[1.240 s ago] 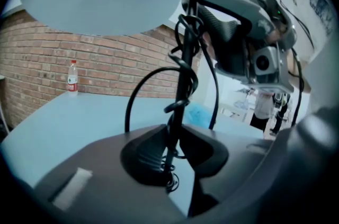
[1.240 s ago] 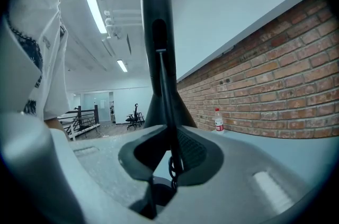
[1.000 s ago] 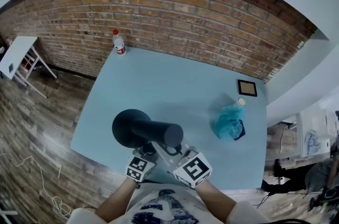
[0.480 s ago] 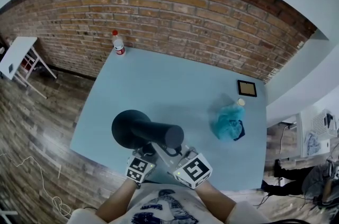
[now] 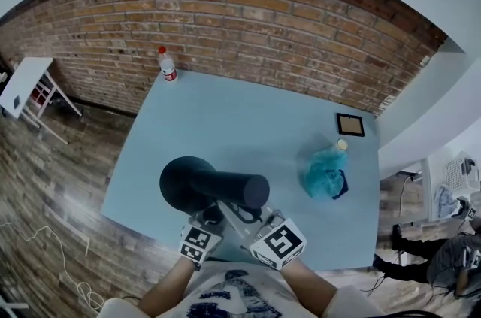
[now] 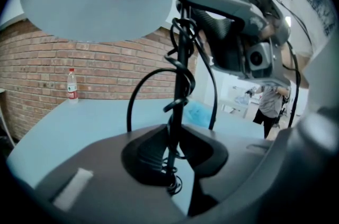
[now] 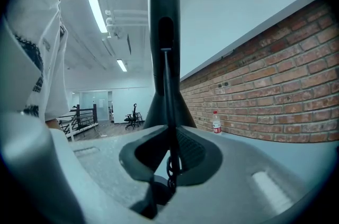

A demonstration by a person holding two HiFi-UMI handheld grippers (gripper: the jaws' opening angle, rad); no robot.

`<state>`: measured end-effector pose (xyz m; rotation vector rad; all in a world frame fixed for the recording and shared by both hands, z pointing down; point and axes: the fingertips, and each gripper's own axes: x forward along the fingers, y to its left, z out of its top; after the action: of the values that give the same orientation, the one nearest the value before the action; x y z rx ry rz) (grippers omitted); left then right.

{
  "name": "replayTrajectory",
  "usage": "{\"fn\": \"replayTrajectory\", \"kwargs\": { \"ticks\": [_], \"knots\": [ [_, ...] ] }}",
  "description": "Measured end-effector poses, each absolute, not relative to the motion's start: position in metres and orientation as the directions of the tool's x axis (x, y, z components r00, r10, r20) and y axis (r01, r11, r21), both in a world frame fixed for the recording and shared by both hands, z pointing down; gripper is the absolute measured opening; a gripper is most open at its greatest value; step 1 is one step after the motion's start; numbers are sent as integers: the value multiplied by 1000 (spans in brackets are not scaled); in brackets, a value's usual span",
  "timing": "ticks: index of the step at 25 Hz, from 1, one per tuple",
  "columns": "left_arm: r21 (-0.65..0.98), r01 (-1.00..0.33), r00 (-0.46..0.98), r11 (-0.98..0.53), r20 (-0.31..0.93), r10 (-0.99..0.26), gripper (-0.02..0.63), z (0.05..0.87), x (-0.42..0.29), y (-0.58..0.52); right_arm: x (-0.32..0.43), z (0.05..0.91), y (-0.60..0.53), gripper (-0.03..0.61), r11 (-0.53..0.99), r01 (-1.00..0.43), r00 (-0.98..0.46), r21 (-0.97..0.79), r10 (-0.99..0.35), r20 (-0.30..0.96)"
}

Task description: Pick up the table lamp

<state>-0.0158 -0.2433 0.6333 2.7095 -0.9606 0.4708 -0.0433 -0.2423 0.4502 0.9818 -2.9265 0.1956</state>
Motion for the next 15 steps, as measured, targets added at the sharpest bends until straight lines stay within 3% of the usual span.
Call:
{"fn": "replayTrajectory", "kwargs": {
  "ticks": [15],
  "knots": [
    [57, -635, 735, -771, 351, -579, 64, 583, -15, -250, -41, 398, -239, 37, 792, -605, -796, -78, -603, 46]
  ]
}}
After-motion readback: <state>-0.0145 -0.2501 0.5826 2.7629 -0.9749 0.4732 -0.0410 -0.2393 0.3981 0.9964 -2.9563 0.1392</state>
